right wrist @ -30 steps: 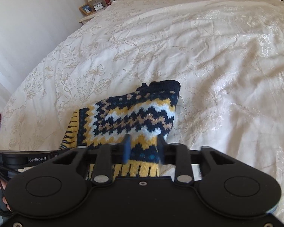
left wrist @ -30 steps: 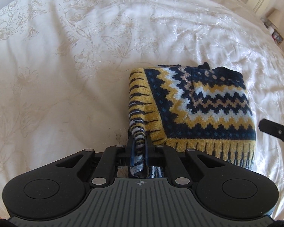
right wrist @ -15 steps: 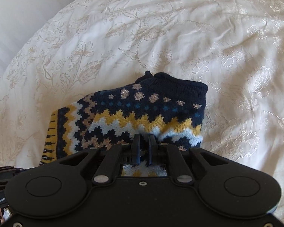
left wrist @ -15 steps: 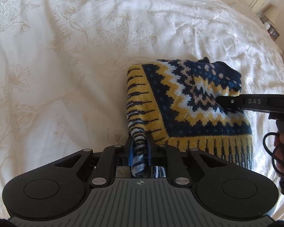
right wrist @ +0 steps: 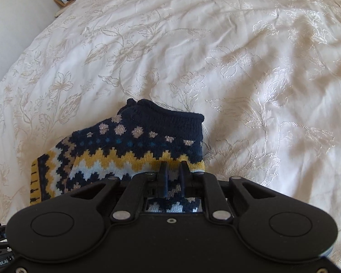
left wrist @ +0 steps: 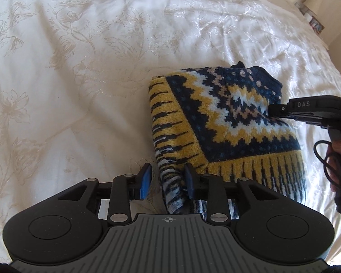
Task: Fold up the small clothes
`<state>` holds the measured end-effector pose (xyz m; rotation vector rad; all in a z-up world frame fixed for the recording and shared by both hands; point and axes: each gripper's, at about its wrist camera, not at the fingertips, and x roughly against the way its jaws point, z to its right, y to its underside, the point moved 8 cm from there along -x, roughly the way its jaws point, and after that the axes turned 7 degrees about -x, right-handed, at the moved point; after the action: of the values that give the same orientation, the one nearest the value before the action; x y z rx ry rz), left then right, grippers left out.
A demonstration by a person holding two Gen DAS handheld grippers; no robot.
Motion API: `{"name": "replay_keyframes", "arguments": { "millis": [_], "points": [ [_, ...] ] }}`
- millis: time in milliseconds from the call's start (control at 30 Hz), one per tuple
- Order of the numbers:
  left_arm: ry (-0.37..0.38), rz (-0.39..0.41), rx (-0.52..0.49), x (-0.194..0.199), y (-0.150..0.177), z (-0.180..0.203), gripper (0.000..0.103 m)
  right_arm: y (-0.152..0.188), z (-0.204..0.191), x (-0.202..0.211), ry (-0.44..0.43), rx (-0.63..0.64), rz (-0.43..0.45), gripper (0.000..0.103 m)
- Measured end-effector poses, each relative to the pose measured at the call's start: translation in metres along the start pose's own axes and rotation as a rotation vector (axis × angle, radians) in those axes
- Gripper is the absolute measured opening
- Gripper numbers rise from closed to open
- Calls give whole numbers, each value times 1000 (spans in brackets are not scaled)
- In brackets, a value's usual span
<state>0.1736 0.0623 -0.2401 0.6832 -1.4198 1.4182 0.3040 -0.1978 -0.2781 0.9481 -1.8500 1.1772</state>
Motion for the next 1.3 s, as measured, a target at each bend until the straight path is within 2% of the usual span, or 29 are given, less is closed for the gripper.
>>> {"name": "replay_keyframes", "arguments": {
  "millis": [100, 167, 200, 333, 467, 567, 633, 733, 900, 967, 1033, 1100, 1133, 1167, 1200, 1300],
  "points": [
    [3, 12, -46, 8, -6, 2, 35, -2, -3, 17, 1, 20, 33, 25],
    [-3, 32, -89, 17, -11, 5, 35, 1, -5, 34, -11, 29, 65, 41],
    [-4, 45, -110, 21, -13, 8, 35, 5, -7, 44, -16, 37, 83, 43],
    [11, 108, -217, 33, -18, 24, 39, 31, -15, 70, -16, 82, 98, 44],
    [12, 100, -288, 24, -11, 34, 42, 69, -27, 79, -30, 140, 68, 44],
    [-1, 45, -285, 10, 2, 30, 43, 98, -29, 69, -33, 142, 11, 44],
    [-13, 13, -277, 1, 10, 26, 48, 108, -28, 62, -28, 131, -3, 44],
    [-35, 19, -243, -1, 14, 19, 57, 108, -26, 59, -32, 131, -1, 44],
    [-65, 25, -195, 11, 13, 17, 62, 102, -30, 73, -69, 163, 26, 48],
    [-98, 21, -169, 22, 16, 16, 79, 103, -31, 85, -76, 165, 51, 61],
    [-129, 20, -140, 33, 23, 16, 85, 104, -31, 99, -74, 159, 79, 66],
    [-134, 19, -113, 45, 32, 19, 86, 106, -28, 113, -68, 143, 103, 73],
    [-139, 17, -104, 50, 36, 21, 88, 107, -26, 119, -66, 131, 109, 82],
    [-152, 13, -98, 55, 41, 23, 97, 109, -24, 125, -69, 115, 113, 95],
    [-170, 5, -95, 60, 46, 25, 102, 111, -22, 130, -79, 95, 108, 100],
    [-200, 1, -98, 73, 59, 34, 103, 119, -13, 142, -80, 50, 90, 102]
  ]
}}
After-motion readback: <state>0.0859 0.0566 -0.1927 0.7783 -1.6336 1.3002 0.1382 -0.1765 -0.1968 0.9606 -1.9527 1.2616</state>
